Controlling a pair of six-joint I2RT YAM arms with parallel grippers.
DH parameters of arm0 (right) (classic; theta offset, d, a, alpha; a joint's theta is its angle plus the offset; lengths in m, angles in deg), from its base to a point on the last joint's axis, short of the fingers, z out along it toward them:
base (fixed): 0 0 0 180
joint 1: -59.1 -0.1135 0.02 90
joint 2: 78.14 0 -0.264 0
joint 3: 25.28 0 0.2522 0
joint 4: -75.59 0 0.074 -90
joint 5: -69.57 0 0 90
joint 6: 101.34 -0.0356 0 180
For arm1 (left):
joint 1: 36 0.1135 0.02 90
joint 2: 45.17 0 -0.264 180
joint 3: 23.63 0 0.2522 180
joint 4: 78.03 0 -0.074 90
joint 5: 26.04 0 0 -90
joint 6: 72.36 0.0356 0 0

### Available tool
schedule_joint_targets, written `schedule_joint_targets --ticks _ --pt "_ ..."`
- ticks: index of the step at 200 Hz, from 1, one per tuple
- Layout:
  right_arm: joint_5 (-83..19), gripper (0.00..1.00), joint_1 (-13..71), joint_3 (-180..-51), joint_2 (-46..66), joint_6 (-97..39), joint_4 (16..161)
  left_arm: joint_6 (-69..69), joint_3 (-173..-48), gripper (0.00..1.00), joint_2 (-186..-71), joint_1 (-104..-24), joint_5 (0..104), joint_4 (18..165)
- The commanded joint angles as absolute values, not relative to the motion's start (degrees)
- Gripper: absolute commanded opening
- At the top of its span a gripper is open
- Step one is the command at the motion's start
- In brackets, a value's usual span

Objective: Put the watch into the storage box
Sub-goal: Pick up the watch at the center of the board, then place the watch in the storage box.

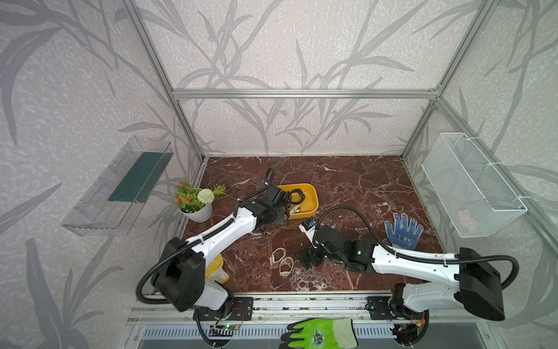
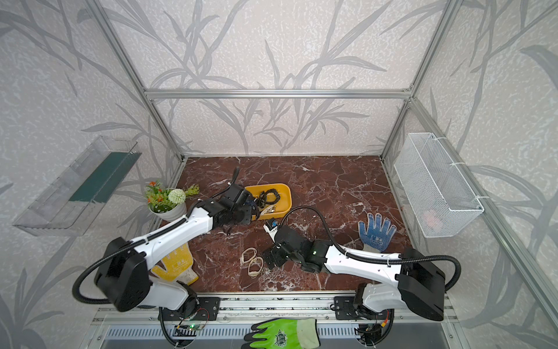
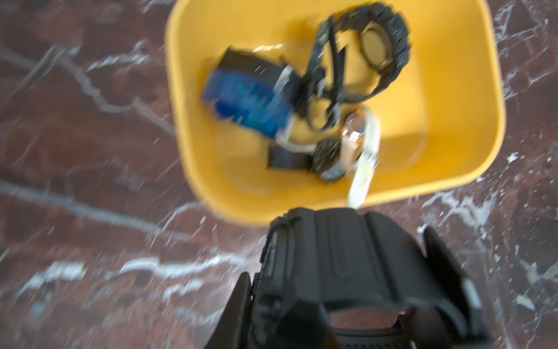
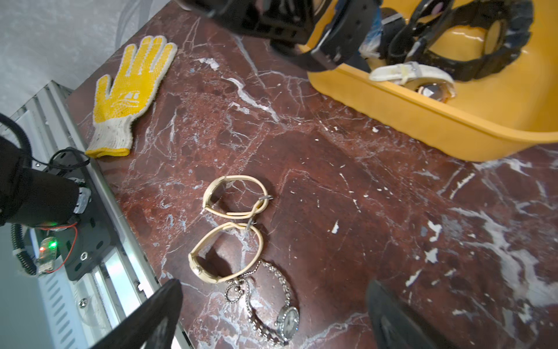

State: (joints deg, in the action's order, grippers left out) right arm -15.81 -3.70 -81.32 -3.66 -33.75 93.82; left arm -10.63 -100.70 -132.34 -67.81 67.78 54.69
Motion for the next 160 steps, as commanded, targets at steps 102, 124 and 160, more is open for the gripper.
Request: schedule_joint_targets --ticks 102,124,160 --pt "-7.78 0.95 -2.03 -77.64 -11.43 -38.71 97.52 -0.64 -133.91 0.22 -162.83 -66.48 63.4 39.73" --pt "-7.56 0.95 -1.89 -77.41 -11.69 -38.79 97.53 -0.99 -136.2 0.22 -165.04 -66.48 63.47 38.86" --pt "-7.34 0.96 -1.55 -77.37 -11.78 -38.66 97.61 -1.6 -137.51 0.3 -164.8 -66.47 63.27 38.58"
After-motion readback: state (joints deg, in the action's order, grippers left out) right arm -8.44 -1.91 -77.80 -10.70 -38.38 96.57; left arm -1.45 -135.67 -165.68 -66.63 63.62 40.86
